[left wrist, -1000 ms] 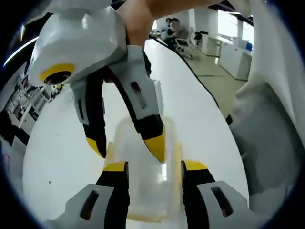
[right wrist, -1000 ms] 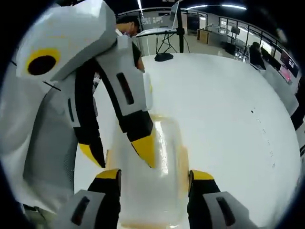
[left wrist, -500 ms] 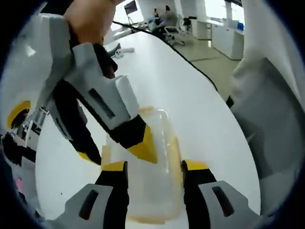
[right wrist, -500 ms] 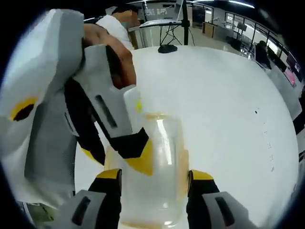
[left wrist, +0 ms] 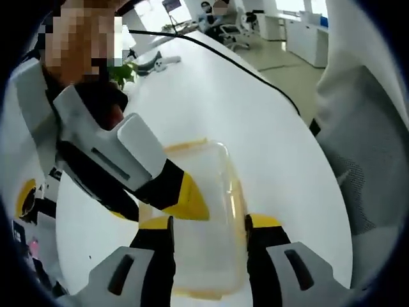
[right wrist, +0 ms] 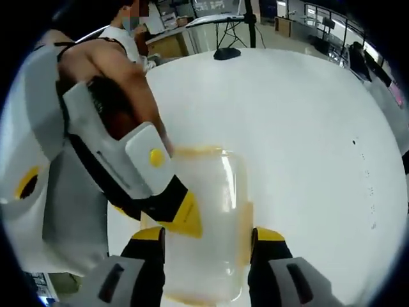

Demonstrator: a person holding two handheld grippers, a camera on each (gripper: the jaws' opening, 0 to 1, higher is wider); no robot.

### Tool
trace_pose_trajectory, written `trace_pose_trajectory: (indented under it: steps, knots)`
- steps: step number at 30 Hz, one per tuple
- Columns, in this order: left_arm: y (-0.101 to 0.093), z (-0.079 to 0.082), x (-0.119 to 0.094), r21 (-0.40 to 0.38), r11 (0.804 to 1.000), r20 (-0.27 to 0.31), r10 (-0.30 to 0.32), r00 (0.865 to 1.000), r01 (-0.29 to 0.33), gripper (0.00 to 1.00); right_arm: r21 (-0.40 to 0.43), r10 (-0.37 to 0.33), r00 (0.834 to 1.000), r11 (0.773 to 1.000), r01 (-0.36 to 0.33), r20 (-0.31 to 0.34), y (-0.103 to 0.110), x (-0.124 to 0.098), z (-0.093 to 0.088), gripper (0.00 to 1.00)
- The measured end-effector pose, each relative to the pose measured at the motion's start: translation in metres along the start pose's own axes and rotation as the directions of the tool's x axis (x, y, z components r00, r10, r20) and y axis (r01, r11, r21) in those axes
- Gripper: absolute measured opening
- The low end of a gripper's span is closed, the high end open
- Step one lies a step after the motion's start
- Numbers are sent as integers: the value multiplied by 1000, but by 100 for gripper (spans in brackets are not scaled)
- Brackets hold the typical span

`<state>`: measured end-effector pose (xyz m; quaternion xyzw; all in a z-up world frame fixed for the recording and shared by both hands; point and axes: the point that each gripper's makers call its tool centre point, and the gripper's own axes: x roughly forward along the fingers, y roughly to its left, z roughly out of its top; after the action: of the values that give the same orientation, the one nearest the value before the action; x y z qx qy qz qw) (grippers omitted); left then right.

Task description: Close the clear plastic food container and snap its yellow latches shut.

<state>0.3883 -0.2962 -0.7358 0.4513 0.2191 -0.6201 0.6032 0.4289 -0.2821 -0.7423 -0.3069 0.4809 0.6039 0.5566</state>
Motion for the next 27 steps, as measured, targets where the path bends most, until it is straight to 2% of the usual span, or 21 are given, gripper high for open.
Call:
trace_pose_trajectory:
  steps: [6,7,9,12,15,17,20,27]
  knots:
    - [1,0,0,-5,1000,1,9,1000,-9,41,12,57,996,998,-57,-66,0,3,-1,50]
    - [2,1,1,-2,1000,-2,15,1000,-15,41,51,56,996,997,-52,-75,-2,4,-4,50]
    - [3,0,0,-7,1000,0,19,1000,-19,41,6,68,994,998,-68,-87,-3,5,-3,50]
    - [1,-1,1,-1,999,0,36,999,-36,41,8,55,994,998,-55,-96,2,4,-3,50]
    - [1,2,7,4,997,-7,79,997,-79,40,3,50,996,999,-50,-76,0,4,-3,50]
    - [1,0,7,-7,996,-12,94,996,-94,39,-2,38,995,999,-39,-87,2,4,-2,50]
    - [2,0,5,-11,997,-4,75,997,-75,39,-3,39,996,999,-39,-82,1,3,-2,50]
    - [1,1,4,-33,996,-5,83,997,-83,40,-1,39,998,999,-39,-46,2,2,-2,51]
